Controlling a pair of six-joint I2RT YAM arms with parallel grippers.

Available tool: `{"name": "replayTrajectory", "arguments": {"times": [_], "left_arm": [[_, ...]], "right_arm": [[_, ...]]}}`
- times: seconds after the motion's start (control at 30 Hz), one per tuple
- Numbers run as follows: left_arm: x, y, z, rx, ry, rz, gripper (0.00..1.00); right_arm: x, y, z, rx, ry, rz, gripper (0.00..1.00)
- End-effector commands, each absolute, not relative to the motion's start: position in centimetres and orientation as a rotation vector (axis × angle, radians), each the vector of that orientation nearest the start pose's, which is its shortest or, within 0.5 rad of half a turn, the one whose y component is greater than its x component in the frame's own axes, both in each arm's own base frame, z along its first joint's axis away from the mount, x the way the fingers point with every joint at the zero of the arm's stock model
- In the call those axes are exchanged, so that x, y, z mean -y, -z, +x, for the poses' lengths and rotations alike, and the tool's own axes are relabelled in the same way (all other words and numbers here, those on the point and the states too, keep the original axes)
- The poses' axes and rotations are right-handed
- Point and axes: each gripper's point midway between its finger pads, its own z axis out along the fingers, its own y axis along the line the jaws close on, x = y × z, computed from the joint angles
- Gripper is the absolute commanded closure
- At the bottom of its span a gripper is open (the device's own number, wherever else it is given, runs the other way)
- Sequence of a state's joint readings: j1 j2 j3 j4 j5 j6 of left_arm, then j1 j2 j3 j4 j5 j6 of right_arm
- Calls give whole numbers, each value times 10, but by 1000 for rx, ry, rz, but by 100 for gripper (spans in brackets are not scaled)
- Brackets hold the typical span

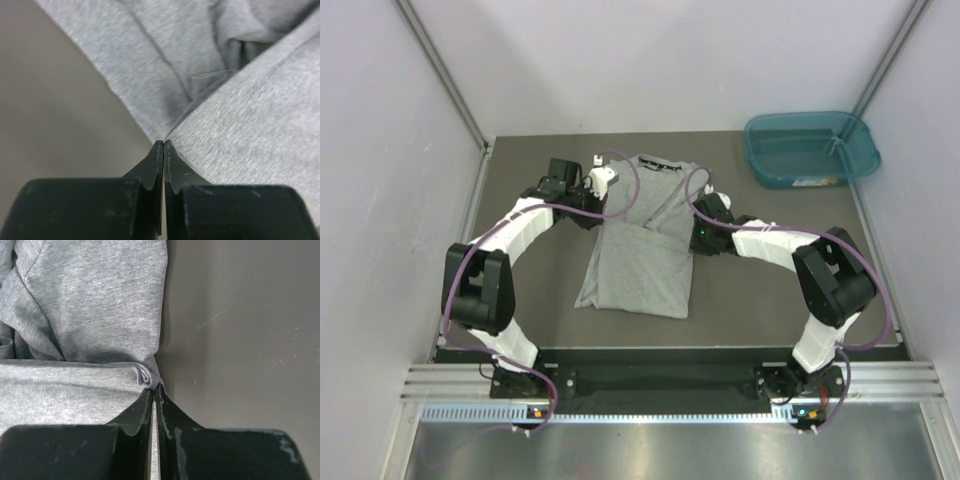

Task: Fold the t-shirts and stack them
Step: Fold the tshirt

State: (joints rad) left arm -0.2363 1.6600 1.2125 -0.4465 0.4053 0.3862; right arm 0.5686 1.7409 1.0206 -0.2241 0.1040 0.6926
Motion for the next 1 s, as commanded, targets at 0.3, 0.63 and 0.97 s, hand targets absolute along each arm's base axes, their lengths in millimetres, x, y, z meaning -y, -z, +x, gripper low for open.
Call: {"name": "replayTrajectory", "arguments": {"times": [0.3,0.63,0.97], "left_arm": [[164,-115,389,-2262,558,942,78],[124,-125,335,-2382,547,946,35],[111,-80,206,-2170,543,1523,37]], "right_arm": [[-233,-52,363,-2471,-413,231,100],[-221,-102,332,-2436,-393,111,34],[-259,-62,185,-2653,-571,46,35]]}}
